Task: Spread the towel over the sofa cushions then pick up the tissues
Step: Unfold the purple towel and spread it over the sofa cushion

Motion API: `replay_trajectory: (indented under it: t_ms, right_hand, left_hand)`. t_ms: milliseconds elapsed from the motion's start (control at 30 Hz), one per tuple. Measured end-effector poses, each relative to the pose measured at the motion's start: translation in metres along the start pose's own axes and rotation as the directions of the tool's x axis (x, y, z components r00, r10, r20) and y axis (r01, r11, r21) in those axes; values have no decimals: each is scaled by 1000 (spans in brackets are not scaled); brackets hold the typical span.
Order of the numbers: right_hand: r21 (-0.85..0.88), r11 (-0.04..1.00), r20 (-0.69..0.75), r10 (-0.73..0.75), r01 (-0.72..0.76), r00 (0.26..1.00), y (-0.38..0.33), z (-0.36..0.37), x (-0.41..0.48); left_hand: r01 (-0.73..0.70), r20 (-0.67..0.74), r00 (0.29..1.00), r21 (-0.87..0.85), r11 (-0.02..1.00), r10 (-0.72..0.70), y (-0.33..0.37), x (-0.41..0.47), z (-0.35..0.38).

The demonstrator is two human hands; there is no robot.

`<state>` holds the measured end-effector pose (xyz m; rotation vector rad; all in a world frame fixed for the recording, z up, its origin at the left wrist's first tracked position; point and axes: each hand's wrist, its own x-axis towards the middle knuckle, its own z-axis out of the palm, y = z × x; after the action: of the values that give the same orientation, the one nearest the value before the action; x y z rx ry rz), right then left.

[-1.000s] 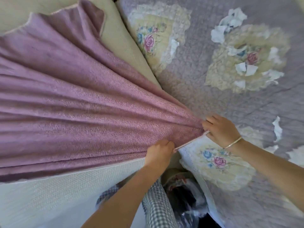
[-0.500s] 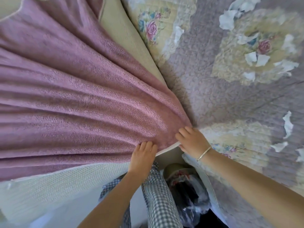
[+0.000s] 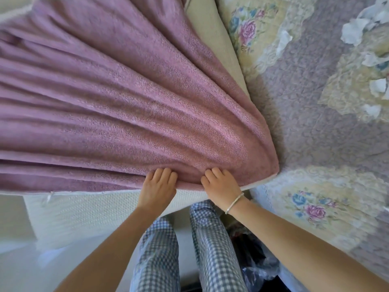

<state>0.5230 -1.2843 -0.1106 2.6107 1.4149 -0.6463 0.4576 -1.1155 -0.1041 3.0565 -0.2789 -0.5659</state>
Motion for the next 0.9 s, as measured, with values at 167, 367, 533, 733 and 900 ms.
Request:
replay_trajectory:
  t_ms: [167, 367, 533, 733, 900]
  right_hand:
    - [-20, 998, 88, -65, 67, 994, -7, -6, 7]
    - [38, 996, 400, -87, 78, 912, -21, 1, 7]
    - [191, 974, 270, 68, -123, 960, -18, -8, 5]
    - [494, 723, 49, 531, -483, 846, 23, -25, 20]
    - [567, 598, 29, 673, -567, 739, 68, -37, 35]
  left_hand:
    - [-1, 110, 994, -110, 994, 13, -11, -19, -6]
    - [27, 208, 978, -219, 975, 20, -11, -38, 0]
    - [54, 147, 989, -360, 931, 0, -18, -19, -4]
    - [-44, -64, 998, -364, 931, 22, -23, 36, -29]
    - [-35, -92, 996, -310, 950, 7, -24, 106, -59]
